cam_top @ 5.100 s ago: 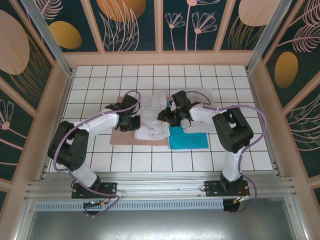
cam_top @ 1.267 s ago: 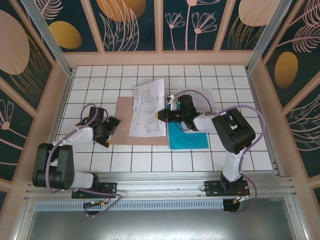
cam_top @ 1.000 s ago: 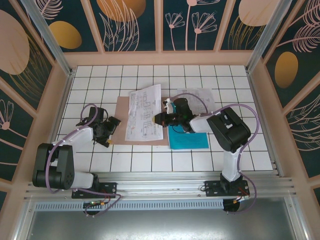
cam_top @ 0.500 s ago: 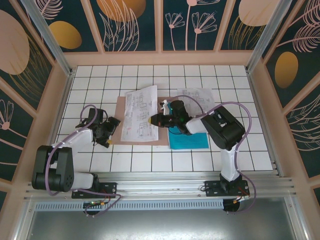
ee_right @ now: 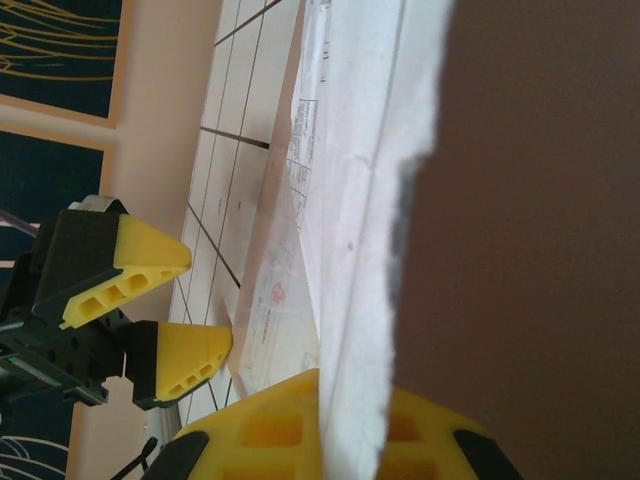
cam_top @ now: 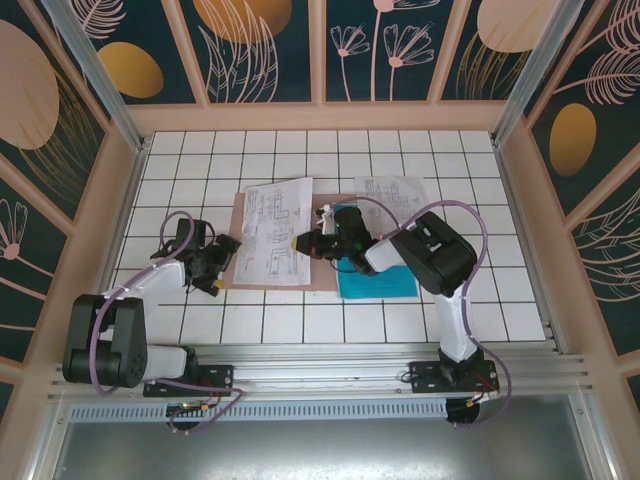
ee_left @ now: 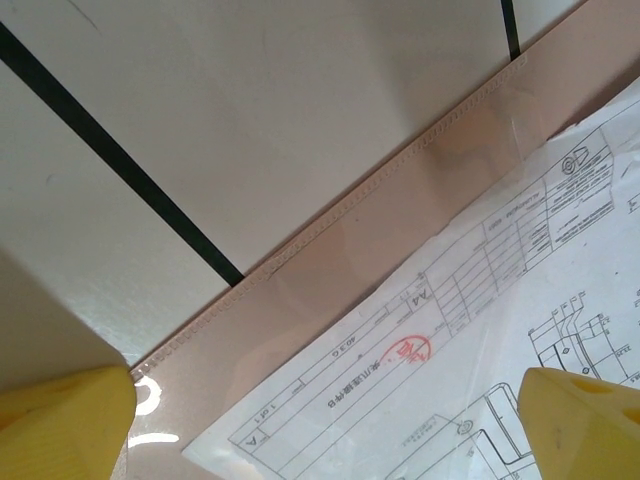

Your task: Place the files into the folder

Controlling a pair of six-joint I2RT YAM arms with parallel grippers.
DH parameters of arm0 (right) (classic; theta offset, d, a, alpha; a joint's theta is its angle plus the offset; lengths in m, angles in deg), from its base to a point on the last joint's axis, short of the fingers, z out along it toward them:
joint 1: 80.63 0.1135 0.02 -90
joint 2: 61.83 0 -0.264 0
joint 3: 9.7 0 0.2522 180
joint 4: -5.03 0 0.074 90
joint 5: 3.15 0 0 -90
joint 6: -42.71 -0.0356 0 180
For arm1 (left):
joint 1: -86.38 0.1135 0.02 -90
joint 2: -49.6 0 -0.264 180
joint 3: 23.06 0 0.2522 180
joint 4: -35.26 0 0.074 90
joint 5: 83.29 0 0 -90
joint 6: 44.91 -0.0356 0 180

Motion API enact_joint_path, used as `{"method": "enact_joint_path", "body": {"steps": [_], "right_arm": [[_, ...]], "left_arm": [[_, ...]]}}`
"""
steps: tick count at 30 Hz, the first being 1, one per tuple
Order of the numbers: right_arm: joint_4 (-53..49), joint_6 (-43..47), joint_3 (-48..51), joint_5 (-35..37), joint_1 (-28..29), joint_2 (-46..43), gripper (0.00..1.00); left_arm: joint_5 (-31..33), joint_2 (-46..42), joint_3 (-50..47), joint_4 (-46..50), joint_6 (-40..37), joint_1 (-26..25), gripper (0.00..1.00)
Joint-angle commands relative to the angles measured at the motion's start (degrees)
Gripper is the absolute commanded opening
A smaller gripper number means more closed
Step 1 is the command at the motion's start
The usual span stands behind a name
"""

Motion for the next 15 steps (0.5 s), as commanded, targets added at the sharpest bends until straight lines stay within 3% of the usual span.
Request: {"method": "enact_joint_path", "body": {"steps": [1, 15], "right_arm": [[3.65, -2.03, -1.79, 1.45, 0.72, 1.41, 0.0], [4.1, -4.09, -3.37, 1.28, 2.73, 3.73, 0.0]], "left_arm": [[-1.9, 0.12, -2.11, 1.33, 0.93, 0.16, 0.99], [-2.58, 0.09, -2.86, 0.01, 1.54, 0.2, 0.99]]}}
